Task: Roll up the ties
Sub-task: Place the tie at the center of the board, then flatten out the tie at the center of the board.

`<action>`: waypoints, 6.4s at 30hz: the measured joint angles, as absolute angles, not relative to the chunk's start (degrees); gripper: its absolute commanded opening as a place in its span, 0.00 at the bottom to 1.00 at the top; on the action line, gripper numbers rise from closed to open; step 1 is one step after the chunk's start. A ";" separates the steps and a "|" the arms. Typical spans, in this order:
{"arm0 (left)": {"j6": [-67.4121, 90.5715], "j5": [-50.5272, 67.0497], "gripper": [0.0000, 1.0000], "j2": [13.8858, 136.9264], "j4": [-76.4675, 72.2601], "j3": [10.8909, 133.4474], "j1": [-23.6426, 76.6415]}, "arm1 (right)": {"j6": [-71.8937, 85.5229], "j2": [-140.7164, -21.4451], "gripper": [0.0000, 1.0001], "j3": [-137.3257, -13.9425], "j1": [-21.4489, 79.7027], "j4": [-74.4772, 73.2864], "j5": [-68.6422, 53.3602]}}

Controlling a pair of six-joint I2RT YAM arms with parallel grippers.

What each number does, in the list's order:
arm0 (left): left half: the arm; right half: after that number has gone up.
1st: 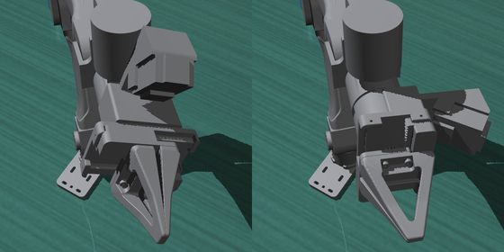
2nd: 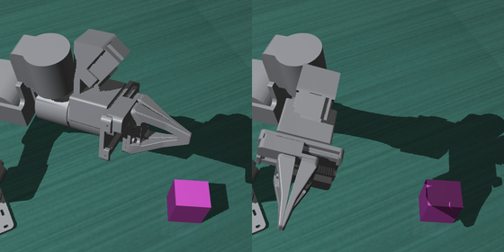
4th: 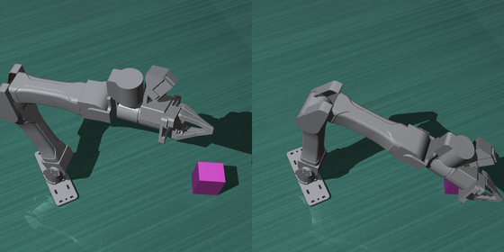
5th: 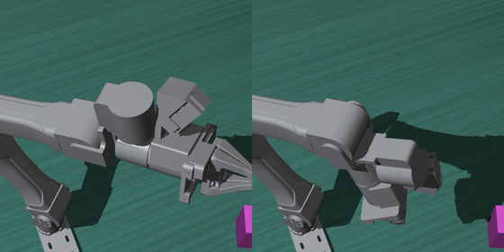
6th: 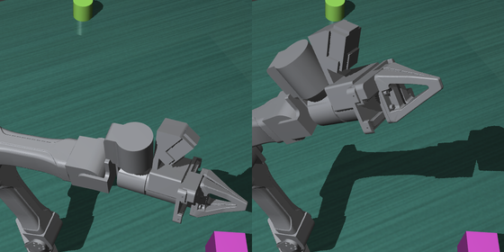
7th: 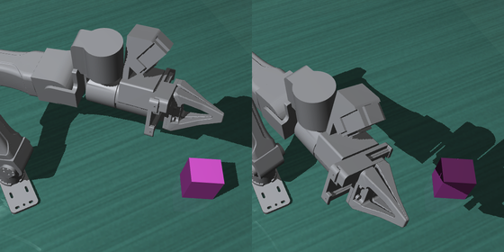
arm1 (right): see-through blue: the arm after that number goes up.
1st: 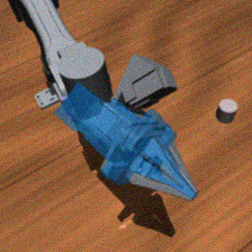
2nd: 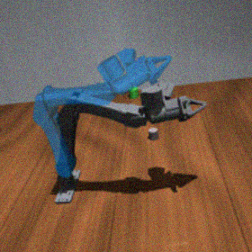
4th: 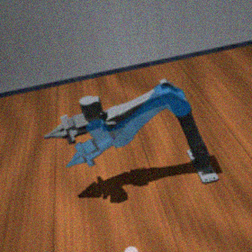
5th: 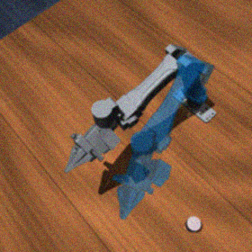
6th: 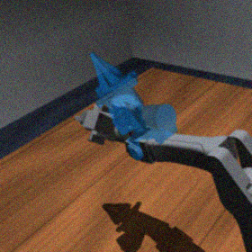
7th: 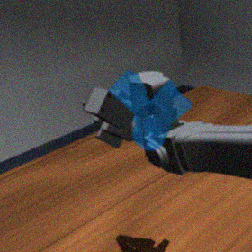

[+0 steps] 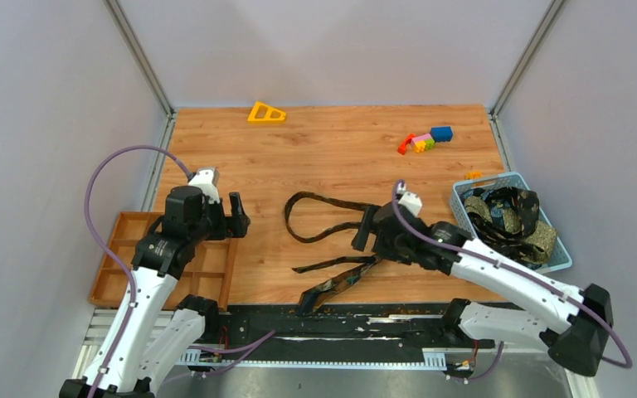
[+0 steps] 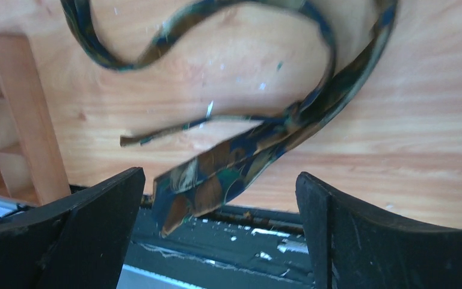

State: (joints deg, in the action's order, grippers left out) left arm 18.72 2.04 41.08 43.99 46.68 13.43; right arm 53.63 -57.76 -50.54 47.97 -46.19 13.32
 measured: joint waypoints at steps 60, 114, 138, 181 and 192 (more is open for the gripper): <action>18.55 5.72 1.00 38.44 43.92 46.68 13.43 | 94.63 -80.31 0.99 -42.98 76.69 -34.26 26.15; 18.92 2.28 0.93 49.89 44.51 47.62 15.51 | 54.72 -79.26 0.00 -47.94 51.05 -45.69 19.00; 28.12 -8.84 0.64 91.61 30.61 61.28 34.74 | 36.45 -61.84 0.00 -44.60 42.22 -50.85 19.55; 32.88 15.90 0.00 69.25 35.86 36.36 37.08 | -13.02 -108.25 0.00 -100.05 13.28 -65.45 5.13; 36.40 23.64 0.03 60.97 36.51 31.27 37.08 | -9.45 -134.41 0.70 -121.67 4.51 -73.97 4.89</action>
